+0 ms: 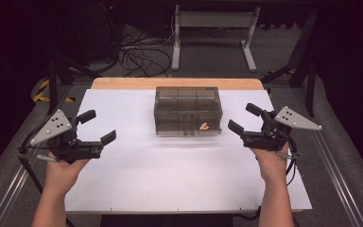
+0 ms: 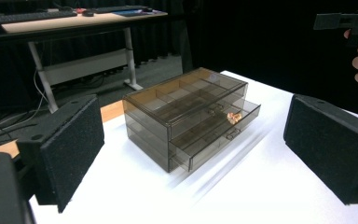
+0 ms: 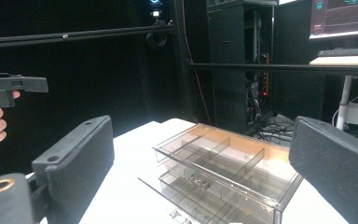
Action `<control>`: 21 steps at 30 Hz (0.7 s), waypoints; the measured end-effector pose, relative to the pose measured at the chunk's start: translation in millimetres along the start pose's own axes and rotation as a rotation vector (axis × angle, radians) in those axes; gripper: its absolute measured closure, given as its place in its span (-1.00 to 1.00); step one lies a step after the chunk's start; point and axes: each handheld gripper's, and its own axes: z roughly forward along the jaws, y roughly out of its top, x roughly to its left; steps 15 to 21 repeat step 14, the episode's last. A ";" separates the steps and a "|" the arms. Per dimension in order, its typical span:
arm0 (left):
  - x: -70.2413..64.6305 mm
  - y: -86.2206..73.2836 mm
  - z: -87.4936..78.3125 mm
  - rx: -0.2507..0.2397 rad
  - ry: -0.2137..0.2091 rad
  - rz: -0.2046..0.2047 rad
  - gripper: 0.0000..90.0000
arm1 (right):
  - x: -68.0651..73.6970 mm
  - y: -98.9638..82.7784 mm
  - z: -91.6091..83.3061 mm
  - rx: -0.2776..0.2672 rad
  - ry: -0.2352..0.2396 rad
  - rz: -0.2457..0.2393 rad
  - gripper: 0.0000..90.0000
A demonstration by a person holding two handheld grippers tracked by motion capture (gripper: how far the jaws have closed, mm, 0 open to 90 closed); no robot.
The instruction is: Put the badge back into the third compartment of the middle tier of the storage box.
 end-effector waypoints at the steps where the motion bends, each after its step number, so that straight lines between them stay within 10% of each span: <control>1: 0.2 0.0 -0.4 0.000 0.001 -0.001 -0.87 | -0.5 0.4 -0.8 -0.002 -0.001 -0.001 -0.84; 21: 0.7 0.4 -1.0 -0.003 0.004 -0.002 -0.87 | -0.8 -0.8 0.6 0.024 0.001 -0.008 -0.86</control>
